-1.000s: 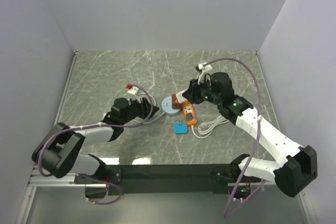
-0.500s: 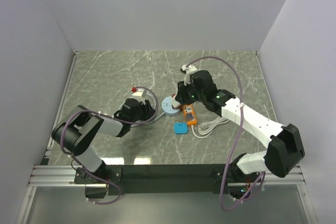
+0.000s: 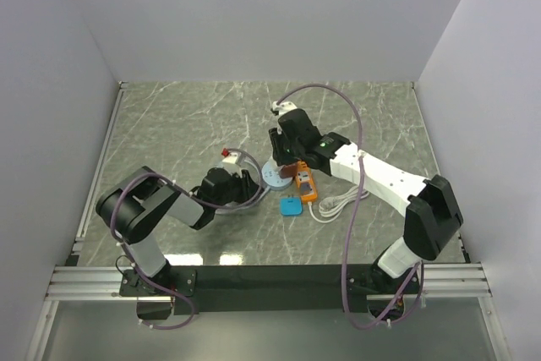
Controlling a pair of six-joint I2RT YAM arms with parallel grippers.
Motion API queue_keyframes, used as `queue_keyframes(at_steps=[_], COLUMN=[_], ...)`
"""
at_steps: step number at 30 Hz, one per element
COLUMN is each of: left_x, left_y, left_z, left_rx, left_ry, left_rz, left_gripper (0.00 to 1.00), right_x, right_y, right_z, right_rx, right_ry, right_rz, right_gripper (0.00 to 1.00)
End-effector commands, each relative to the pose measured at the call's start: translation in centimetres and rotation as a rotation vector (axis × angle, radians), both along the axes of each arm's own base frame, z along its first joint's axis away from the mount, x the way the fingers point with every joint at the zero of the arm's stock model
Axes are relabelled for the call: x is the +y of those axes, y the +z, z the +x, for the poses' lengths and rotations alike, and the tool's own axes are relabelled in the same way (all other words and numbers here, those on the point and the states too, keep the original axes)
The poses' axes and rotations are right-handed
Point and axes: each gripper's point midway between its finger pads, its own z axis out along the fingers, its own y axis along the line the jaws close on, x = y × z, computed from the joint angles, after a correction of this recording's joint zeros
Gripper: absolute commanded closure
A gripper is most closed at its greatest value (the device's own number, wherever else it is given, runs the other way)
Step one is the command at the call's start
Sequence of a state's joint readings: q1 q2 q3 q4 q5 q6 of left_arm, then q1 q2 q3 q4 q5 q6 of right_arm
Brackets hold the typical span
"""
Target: Insert the plug
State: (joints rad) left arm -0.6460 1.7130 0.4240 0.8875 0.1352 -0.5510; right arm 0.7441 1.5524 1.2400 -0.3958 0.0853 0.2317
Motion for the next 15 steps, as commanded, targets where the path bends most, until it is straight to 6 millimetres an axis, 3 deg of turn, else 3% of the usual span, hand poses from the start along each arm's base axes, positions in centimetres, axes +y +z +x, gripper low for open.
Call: queue_keyframes(at_steps=[1, 3, 7, 15], left_x=[-2.6, -3.8, -4.5, -3.4], left_y=[0.5, 1.2, 0.5, -0.3], left_z=[-4.3, -5.4, -6.1, -5.0], left_rx=[0.072, 0.076, 0.099, 0.091], left_ry=[-0.168, -0.235, -0.260, -0.186], left_rz=[-0.132, -0.184, -0.184, -0.100], left_gripper=[0.69, 0.70, 0.71, 0.71], right_x=[0.3, 0.6, 0.8, 0.5], right_y=[1.6, 1.2, 0.2, -1.9], right_z=[0.7, 0.9, 0.6, -0.4], right_rx=[-0.031, -0.025, 0.003, 0.041], right_ry=[-0.064, -0.074, -0.074, -0.064], right_rz=[-0.014, -0.036, -0.069, -0.161], right_gripper=[1.00, 1.00, 1.00, 1.00])
